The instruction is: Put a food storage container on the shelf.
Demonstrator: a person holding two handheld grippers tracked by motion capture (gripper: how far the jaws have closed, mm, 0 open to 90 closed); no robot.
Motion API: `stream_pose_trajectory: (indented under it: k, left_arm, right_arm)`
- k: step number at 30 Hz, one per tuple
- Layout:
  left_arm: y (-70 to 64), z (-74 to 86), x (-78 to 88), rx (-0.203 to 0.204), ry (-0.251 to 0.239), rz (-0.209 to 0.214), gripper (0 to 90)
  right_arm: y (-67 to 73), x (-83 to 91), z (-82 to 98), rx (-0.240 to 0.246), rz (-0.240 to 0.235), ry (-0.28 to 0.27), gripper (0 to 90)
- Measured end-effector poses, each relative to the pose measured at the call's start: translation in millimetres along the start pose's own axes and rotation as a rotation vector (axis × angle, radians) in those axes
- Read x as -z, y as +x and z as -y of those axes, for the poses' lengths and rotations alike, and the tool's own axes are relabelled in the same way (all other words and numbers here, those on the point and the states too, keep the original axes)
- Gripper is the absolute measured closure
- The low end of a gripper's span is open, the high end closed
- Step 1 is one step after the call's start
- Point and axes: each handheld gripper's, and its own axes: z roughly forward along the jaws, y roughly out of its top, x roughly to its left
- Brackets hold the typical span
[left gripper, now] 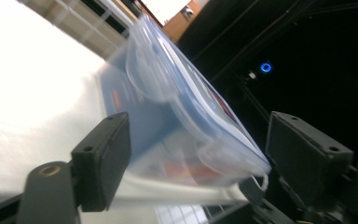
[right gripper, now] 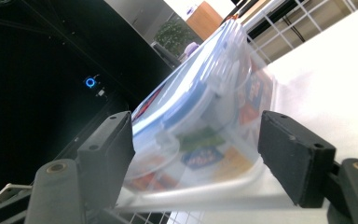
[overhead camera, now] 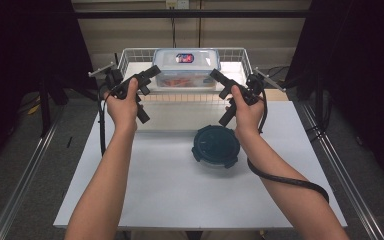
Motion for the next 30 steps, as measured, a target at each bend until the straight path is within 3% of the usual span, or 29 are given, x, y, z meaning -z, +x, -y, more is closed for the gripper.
stream_pose_trajectory:
  k: [2,18,30]
  left_arm:
    - [-1.1,3.4,1.1,0.014,0.019,0.009,19.7]
    - [2.2,35.6,7.8,-0.003,0.062,0.018,13.7]
    - [11.0,60.6,13.0,-0.042,0.120,0.008,9.8]
  right_arm:
    - [-0.1,3.3,2.3,0.000,-0.008,0.006,25.8]
    - [-16.1,30.8,18.1,0.003,-0.020,0.041,23.8]
    - [-29.5,51.2,29.4,0.040,-0.028,0.072,22.3]
